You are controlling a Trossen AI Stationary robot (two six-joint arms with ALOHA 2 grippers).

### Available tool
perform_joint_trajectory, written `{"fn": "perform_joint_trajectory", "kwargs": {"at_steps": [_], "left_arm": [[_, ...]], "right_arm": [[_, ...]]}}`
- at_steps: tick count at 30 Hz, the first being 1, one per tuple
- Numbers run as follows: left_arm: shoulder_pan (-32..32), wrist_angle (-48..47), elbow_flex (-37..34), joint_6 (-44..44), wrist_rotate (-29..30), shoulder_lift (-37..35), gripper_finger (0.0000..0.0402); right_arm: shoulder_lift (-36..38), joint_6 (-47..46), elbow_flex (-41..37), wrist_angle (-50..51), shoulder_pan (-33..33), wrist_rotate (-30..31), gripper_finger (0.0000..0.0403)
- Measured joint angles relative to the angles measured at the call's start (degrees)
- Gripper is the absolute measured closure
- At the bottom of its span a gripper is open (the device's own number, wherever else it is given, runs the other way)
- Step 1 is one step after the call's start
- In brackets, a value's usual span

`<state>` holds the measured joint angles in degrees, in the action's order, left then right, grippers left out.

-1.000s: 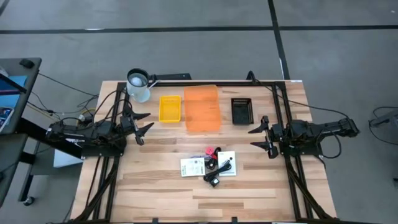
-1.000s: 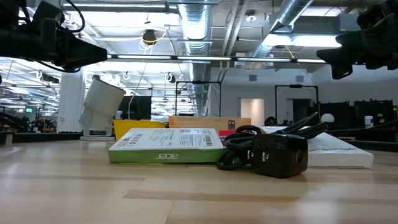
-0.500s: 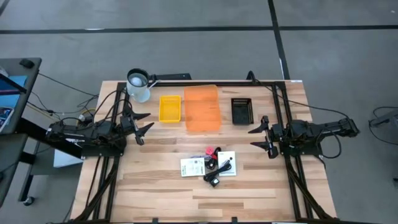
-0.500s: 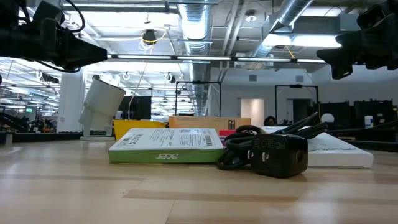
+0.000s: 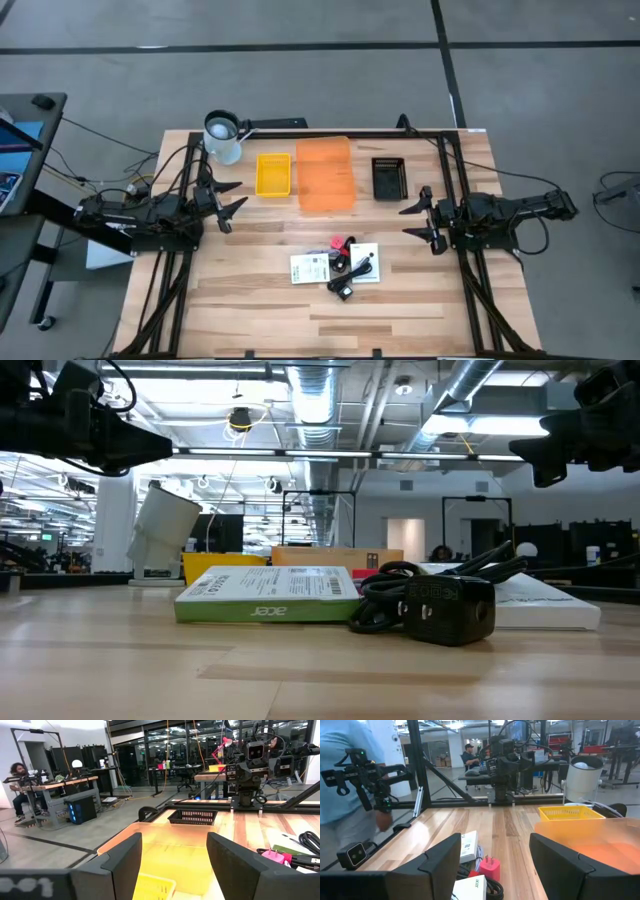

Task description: Pick and place items into bin

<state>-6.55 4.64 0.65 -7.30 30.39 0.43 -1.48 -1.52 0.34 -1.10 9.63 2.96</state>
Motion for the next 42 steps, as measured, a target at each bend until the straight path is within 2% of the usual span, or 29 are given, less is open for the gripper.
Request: {"fn": "perform_joint_trajectory", "kwargs": {"at_steps": [35, 42], "left_arm": [[0.0, 0.0, 0.0, 0.0, 0.0, 0.0, 0.0187], [0.0, 0.0, 0.0, 0.0, 0.0, 0.0, 0.0187]], "right_arm": [[0.0, 0.0, 0.0, -0.1, 0.0, 0.1, 0.0170], [0.0, -4.5, 0.0, -5.8, 0.0, 0.1, 0.0170]]}}
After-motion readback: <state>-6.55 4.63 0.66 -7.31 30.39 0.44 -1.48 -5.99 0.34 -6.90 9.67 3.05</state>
